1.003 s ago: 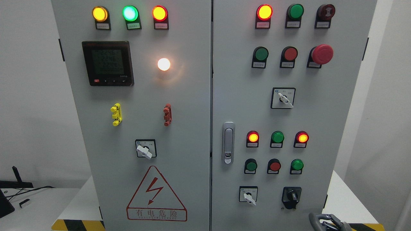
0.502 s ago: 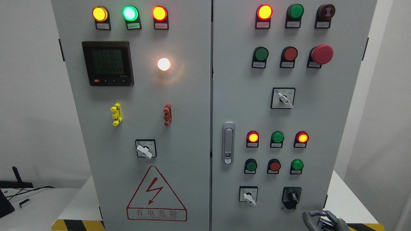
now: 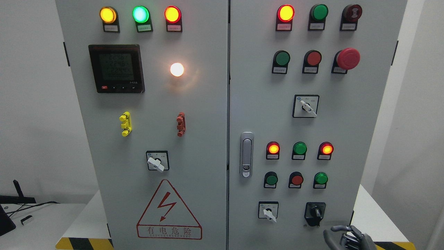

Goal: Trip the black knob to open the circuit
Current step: 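Raise the right hand up toward the black rotary knob, then close the right hand's fingers around the black knob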

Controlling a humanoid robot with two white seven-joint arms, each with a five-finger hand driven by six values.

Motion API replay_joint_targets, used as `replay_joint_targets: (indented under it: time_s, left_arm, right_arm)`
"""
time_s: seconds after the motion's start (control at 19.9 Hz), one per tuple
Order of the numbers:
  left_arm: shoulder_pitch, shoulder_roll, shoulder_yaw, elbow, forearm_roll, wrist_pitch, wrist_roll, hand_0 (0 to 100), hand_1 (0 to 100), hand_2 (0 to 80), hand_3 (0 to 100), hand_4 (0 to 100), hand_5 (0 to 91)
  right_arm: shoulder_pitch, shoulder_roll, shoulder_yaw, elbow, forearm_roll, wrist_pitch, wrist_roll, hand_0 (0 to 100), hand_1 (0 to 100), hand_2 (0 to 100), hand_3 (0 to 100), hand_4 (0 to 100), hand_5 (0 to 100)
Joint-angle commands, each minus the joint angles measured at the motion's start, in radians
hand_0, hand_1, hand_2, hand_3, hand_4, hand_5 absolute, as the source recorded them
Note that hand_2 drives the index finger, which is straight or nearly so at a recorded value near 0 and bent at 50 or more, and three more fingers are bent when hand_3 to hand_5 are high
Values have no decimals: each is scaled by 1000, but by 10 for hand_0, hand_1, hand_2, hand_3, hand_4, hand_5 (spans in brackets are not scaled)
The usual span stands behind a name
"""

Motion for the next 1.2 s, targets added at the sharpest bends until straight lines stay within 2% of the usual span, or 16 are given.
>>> replay_joint_targets:
  time_s: [0.0, 0.3, 0.5, 1.15]
  left_arm:
    - [0, 0, 0, 0, -31, -1, 1, 120, 389, 0, 0, 0, 0]
    - [0, 0, 0, 0, -31, -1, 1, 120, 389, 0, 0, 0, 0]
    - [0, 0, 0, 0, -31, -1, 1, 120, 389, 0, 0, 0, 0]
    - [0, 0, 0, 0, -31, -1, 1, 120, 389, 0, 0, 0, 0]
  right_arm:
    - [-24, 1, 6, 15, 0, 2, 0, 310, 769, 496, 1000, 966, 886]
    - [-57, 6, 16, 44, 2, 8, -8, 341, 759, 494, 1000, 964, 886]
    - [-55, 13, 34, 50, 2, 6, -18, 351, 757, 493, 1000, 964, 886]
    - [-60, 18, 39, 58, 2, 6, -18, 374, 755, 489, 1000, 963, 885]
